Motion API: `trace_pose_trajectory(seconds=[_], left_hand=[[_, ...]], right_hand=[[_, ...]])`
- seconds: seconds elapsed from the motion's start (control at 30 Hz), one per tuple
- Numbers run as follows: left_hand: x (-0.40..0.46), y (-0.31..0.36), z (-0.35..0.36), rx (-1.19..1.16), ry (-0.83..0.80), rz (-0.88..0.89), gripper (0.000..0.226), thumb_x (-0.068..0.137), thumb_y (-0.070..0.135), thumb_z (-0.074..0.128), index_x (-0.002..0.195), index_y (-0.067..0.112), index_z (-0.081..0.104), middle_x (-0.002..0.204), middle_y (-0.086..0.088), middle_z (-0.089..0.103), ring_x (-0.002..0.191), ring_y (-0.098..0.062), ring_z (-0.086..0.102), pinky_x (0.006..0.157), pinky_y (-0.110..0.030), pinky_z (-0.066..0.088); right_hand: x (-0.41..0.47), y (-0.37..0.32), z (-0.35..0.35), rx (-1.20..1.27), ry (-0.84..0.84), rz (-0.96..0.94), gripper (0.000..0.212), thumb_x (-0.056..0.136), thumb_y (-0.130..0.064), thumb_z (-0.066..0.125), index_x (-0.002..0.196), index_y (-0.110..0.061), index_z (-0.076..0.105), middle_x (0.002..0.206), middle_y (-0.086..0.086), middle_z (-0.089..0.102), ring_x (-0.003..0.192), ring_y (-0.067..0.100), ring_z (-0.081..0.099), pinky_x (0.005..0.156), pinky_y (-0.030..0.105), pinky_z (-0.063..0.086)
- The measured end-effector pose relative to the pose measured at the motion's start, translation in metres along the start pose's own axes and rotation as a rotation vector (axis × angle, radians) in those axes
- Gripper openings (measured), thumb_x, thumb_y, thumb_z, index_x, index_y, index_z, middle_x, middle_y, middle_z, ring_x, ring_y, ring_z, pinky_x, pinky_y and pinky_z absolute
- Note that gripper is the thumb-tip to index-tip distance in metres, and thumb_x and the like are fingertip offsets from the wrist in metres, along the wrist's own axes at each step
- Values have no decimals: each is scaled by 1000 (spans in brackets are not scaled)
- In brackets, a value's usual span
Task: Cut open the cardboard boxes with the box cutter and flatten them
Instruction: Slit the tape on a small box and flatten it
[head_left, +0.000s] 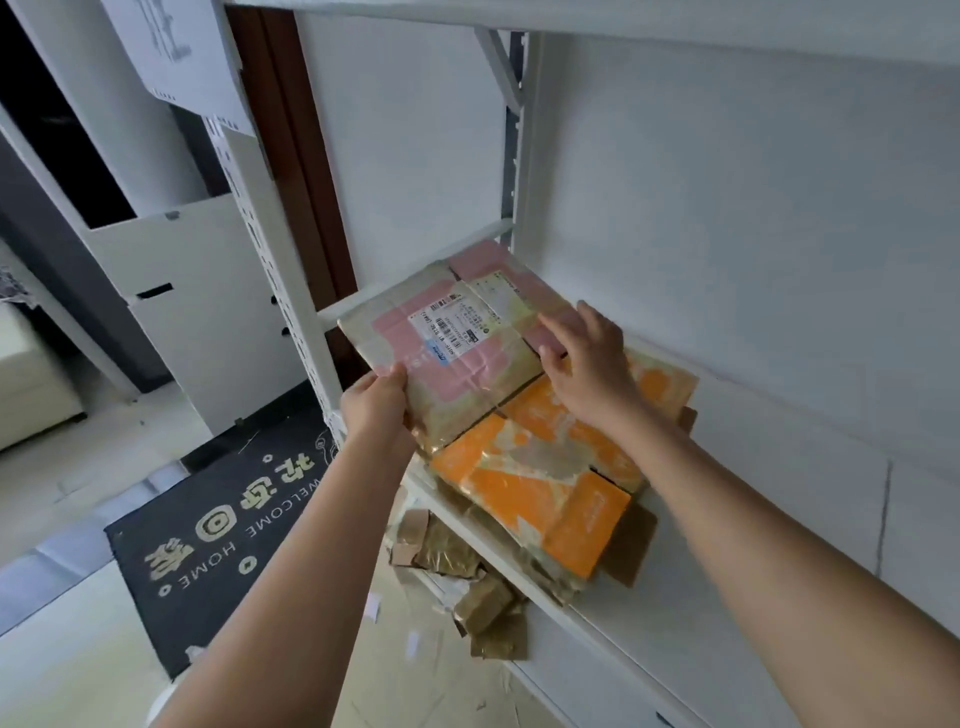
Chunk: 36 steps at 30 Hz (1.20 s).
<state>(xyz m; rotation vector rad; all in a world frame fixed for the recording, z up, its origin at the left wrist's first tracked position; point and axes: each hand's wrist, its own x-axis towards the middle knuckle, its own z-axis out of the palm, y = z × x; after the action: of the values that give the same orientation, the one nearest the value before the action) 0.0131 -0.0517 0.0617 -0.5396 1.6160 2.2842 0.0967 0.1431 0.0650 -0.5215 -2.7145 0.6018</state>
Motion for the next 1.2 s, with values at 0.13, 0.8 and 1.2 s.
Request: trace_pose_trajectory(seconds=[0.13, 0.8, 1.2], left_hand=[[70, 14, 5, 17, 25, -31, 2, 97, 9, 60, 97, 7, 60, 76, -4, 61, 58, -14, 56, 53, -27, 52], [165, -56, -16, 1387, -297, 552, 55, 93, 43, 58, 144, 27, 45, 156, -3, 22, 145, -25, 10, 115, -48, 20], [214, -59, -15, 1413, -540, 552, 57, 94, 40, 60, 147, 30, 42, 162, 0, 21, 151, -24, 5, 120, -47, 8]], right_hand=[[63, -20, 43, -162, -139, 39, 52, 104, -43, 34, 155, -32, 25, 164, 8, 11, 150, 32, 12, 123, 50, 13], [123, -49, 132, -667, -764, 112, 60, 97, -56, 40, 152, -31, 31, 152, 7, 45, 144, 35, 32, 108, 73, -11], [145, -47, 149, -645, -794, 153, 76, 89, -63, 54, 153, -30, 30, 156, 4, 37, 145, 30, 31, 116, 65, 9]])
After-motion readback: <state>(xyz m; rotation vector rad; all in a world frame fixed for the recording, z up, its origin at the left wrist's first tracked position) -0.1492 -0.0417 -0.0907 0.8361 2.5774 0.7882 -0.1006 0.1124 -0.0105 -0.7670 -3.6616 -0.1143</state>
